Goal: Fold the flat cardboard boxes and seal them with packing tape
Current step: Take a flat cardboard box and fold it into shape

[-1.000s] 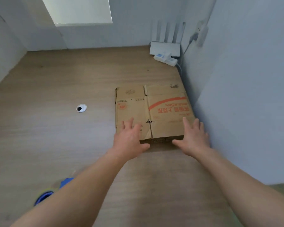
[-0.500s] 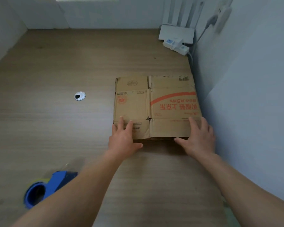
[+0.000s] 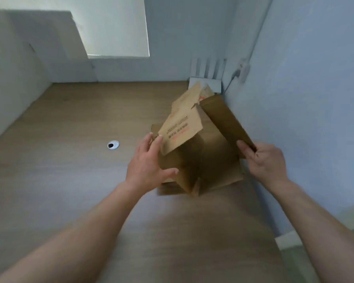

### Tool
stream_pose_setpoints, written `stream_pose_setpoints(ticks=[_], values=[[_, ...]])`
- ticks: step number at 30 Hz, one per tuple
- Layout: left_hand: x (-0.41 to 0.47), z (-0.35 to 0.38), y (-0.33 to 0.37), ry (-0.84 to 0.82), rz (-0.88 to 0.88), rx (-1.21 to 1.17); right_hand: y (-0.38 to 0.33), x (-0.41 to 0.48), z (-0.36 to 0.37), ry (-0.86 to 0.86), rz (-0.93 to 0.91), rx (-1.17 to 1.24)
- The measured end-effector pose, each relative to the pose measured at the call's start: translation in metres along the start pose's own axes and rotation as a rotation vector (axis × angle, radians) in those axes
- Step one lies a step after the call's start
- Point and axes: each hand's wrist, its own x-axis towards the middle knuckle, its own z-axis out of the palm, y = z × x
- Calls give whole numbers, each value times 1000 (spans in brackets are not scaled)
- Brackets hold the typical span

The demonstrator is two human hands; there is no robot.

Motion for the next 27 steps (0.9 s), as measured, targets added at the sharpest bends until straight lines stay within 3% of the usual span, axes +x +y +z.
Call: stream_pose_setpoints(ticks=[4, 9, 13, 19, 22, 27], values=[[-7, -41, 22, 56, 127, 62, -47, -1, -49, -103, -38, 24], [-30, -71, 43, 141, 96, 291, -83, -18, -100, -316, -5, 84], [-53, -89, 54, -87, 5, 378, -85, -24, -114, -501, 101, 141], [-94, -103, 64, -340, -52, 375, -71, -26, -81, -701, 172, -5], [-114, -89, 67, -440, -119, 187, -58, -36, -43, -612, 197, 14], [-134, -60, 62, -600, -148, -240, -30, -87, 4, -80, 284, 321]])
